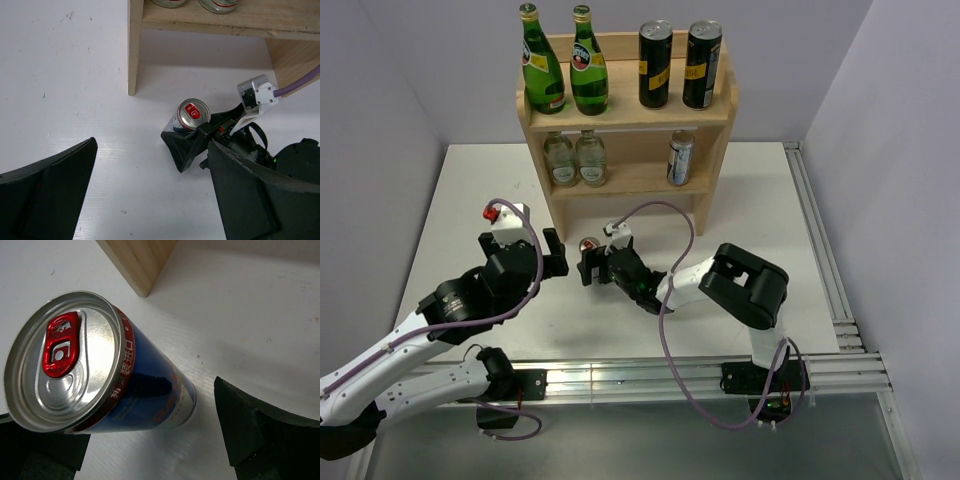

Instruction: Place and organize the beverage onto the shelf

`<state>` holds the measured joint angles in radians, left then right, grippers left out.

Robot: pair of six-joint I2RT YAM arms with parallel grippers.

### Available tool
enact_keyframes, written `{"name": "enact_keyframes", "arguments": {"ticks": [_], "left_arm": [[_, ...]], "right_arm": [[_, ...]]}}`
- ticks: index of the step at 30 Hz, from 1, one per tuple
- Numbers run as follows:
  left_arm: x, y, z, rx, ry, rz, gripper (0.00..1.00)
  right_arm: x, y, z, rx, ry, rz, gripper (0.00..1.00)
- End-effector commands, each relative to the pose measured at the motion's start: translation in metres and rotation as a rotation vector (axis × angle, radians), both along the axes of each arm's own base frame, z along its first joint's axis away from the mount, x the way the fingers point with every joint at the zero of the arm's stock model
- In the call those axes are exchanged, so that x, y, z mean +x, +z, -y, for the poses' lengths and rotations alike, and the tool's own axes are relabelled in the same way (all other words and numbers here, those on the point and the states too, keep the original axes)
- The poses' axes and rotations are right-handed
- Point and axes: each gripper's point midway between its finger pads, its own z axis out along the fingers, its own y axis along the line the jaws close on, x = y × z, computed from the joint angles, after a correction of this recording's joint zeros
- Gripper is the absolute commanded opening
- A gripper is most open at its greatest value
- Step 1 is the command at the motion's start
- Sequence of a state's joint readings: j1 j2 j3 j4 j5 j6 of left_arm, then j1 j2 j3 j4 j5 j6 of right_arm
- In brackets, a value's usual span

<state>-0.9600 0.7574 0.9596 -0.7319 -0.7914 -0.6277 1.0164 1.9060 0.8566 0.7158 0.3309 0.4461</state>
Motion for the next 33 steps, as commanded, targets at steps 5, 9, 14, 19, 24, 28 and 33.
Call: {"name": "enact_keyframes", "arguments": {"ticks": [5,9,14,19,24,28,33], "left_arm": [[0.003,0.005,0.007,-0.011,-0.023,0.025,0.99],[0.003,0.005,0.007,-0.009,-0.022,0.025,0.99],[0.004,0.002,0.006,0.0,-0.015,0.017,0.99],[0.004,0.003,0.007,-0.008,-0.019,0.018,0.99],[0.005,0.003,0.007,-0.013,-0.023,0.016,0.99],[0.005,0.004,0.006,-0.022,-0.019,0.018,0.99],[0.003,0.006,0.005,-0.029,-0.016,0.02,0.99]], "right_arm": [[0.023,0.019,-0.013,0.075,-0.031,0.114,0.7],[0.026,0.023,-0.009,0.07,-0.048,0.139,0.25],[0.019,0.064,0.015,0.099,-0.097,0.167,0.0],[0.001,0.135,0.066,0.13,-0.188,0.203,0.0],[-0.007,0.198,0.106,0.122,-0.265,0.248,0.0],[-0.008,0.242,0.123,0.121,-0.293,0.309,0.0],[0.009,0.27,0.129,0.109,-0.324,0.353,0.0]]}}
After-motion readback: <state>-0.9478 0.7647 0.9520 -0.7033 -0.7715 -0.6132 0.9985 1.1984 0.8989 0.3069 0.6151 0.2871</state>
